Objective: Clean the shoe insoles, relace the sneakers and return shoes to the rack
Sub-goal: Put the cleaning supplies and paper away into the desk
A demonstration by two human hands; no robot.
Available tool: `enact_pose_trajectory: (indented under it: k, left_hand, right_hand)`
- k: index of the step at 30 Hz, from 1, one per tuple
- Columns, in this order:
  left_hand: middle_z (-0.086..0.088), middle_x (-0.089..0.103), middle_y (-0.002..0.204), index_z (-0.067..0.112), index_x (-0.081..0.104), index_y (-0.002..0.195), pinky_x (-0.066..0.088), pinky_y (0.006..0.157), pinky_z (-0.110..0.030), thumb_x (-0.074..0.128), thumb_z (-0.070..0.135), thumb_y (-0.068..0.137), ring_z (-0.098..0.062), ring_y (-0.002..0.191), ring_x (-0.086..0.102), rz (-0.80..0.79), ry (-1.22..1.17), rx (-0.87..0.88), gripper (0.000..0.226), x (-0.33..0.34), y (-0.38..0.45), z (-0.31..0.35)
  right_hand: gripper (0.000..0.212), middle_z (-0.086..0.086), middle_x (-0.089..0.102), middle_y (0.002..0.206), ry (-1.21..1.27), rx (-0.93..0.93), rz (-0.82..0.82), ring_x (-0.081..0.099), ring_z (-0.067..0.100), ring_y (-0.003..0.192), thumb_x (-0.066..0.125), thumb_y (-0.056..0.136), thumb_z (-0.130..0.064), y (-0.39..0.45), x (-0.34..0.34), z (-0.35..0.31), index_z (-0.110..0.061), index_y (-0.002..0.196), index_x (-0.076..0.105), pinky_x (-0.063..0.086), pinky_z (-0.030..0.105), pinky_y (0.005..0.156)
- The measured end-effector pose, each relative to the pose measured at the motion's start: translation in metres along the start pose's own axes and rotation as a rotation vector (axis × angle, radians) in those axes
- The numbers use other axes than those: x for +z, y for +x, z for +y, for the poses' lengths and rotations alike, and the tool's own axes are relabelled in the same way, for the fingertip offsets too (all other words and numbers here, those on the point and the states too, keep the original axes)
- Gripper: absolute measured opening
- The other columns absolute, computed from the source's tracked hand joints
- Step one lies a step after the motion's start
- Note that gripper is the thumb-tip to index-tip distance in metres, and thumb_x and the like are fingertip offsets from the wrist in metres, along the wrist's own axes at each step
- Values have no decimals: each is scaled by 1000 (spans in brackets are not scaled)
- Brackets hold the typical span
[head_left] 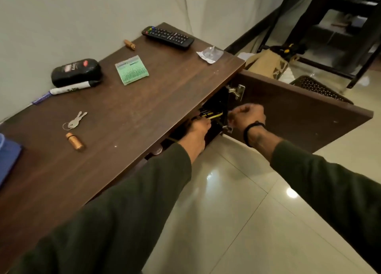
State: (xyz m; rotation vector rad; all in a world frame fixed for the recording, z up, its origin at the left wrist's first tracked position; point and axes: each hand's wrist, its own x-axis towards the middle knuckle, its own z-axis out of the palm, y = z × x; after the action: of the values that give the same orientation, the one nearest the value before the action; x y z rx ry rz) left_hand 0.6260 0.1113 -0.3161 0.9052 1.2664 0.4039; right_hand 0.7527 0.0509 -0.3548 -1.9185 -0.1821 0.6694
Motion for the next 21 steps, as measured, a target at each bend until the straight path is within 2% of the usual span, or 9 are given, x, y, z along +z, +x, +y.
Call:
enact_pose_trajectory:
  k: [2, 3, 5, 7, 10, 13, 15, 18, 21]
  left_hand:
    - [2, 44, 80, 18, 48, 80, 38, 66, -20, 39, 9, 109, -12, 77, 48, -54, 82, -40, 32, 2, 7, 4]
    - [2, 48, 83, 17, 54, 88, 37, 69, -21, 39, 14, 110, -14, 88, 51, -50, 113, -55, 26, 3, 8, 7]
    - [0, 59, 106, 16, 58, 124, 38, 82, -24, 45, 21, 108, -16, 109, 54, -65, 161, -5, 21, 3, 3, 6]
    - [1, 57, 132, 23, 44, 148, 44, 99, -31, 54, 20, 104, -20, 124, 55, -71, 191, 120, 45, -3, -4, -1]
    - [3, 50, 144, 31, 47, 147, 46, 107, -34, 62, 16, 100, -19, 135, 49, -214, 458, 276, 52, -22, -48, -11]
    - [4, 50, 148, 38, 49, 143, 51, 104, -44, 70, 35, 94, -19, 130, 54, -449, 833, 370, 54, -60, -104, -5]
    - [5, 63, 133, 34, 57, 137, 59, 90, -40, 71, 39, 92, -13, 110, 67, -504, 910, 499, 47, -95, -133, 15]
    - [3, 77, 95, 20, 73, 114, 61, 75, -29, 72, 28, 92, -7, 78, 72, -285, 958, 707, 24, -141, -144, 60]
    - [2, 76, 92, 20, 77, 100, 58, 82, -32, 67, 22, 89, -11, 83, 70, 49, 1121, 931, 15, -180, -122, 111]
  right_hand:
    - [7, 4, 72, 91, -53, -50, 35, 72, 16, 76, 76, 85, -11, 5, 15, 2, -16, 88, 72, 62, 27, 64]
    - [10, 4, 71, 98, -66, -55, 56, 71, 17, 82, 76, 83, -11, 8, 21, 3, -19, 88, 72, 62, 29, 70]
    - [15, 3, 68, 109, -67, -41, 84, 67, 18, 93, 75, 83, -11, 7, 31, 1, -20, 95, 72, 59, 28, 80]
    - [25, 4, 69, 113, -48, -19, 107, 66, 18, 100, 73, 85, -12, 0, 38, -2, -19, 109, 73, 55, 26, 84]
    - [41, 6, 68, 123, -62, -14, 101, 64, 22, 112, 70, 86, -12, -19, 40, -7, -19, 127, 67, 52, 28, 93]
    - [48, 9, 65, 130, -107, -40, 82, 60, 27, 120, 67, 88, -11, -40, 31, -14, -19, 135, 60, 50, 34, 99]
    - [44, 10, 65, 129, -171, -111, 133, 60, 28, 120, 66, 89, -12, -58, 22, -21, -19, 133, 62, 50, 35, 99]
    - [26, 9, 66, 118, -340, -449, 242, 61, 24, 107, 60, 93, -16, -86, 16, -39, -17, 118, 65, 46, 32, 89]
    - [14, 5, 58, 110, -357, -771, 197, 52, 11, 91, 58, 96, -20, -124, 22, -71, -18, 109, 61, 41, 27, 79]
